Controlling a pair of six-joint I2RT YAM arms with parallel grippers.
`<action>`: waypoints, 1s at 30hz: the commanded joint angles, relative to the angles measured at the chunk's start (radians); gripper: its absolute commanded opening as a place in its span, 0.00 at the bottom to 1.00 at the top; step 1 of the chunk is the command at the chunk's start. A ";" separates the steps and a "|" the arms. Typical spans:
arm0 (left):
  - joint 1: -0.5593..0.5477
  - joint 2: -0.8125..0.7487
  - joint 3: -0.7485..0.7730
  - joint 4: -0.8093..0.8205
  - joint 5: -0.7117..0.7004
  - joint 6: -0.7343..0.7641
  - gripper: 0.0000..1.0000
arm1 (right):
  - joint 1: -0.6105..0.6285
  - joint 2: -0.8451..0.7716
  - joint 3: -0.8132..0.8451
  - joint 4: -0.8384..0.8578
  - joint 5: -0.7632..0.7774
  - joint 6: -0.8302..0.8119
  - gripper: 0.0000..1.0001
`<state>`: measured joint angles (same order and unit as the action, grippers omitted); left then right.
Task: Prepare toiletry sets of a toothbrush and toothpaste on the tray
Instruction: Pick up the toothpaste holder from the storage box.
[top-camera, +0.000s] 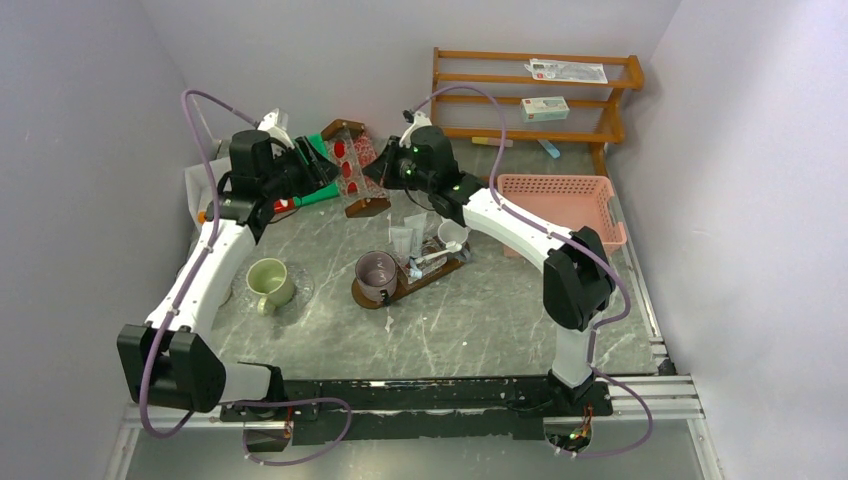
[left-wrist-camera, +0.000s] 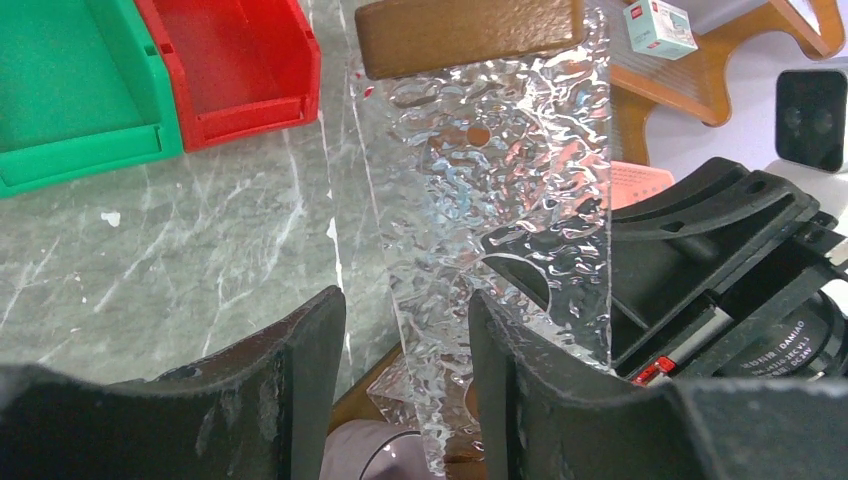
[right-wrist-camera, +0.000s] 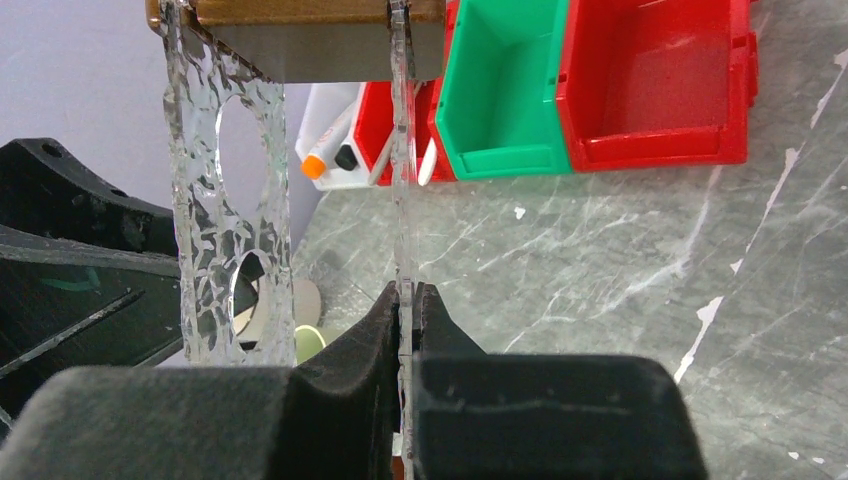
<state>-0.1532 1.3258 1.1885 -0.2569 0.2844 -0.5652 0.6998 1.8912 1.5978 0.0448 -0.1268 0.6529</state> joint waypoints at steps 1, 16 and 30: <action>0.001 -0.027 0.002 0.030 0.033 0.019 0.53 | 0.001 -0.042 0.007 0.078 -0.029 0.026 0.00; -0.020 0.016 -0.009 0.080 0.033 -0.060 0.50 | 0.021 -0.030 0.016 0.083 -0.054 0.011 0.00; -0.031 0.054 -0.039 0.043 -0.045 -0.075 0.36 | 0.037 -0.038 0.011 0.111 -0.071 0.013 0.00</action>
<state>-0.1749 1.3499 1.1740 -0.2012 0.2928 -0.6281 0.7174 1.8915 1.5978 0.0601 -0.1452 0.6533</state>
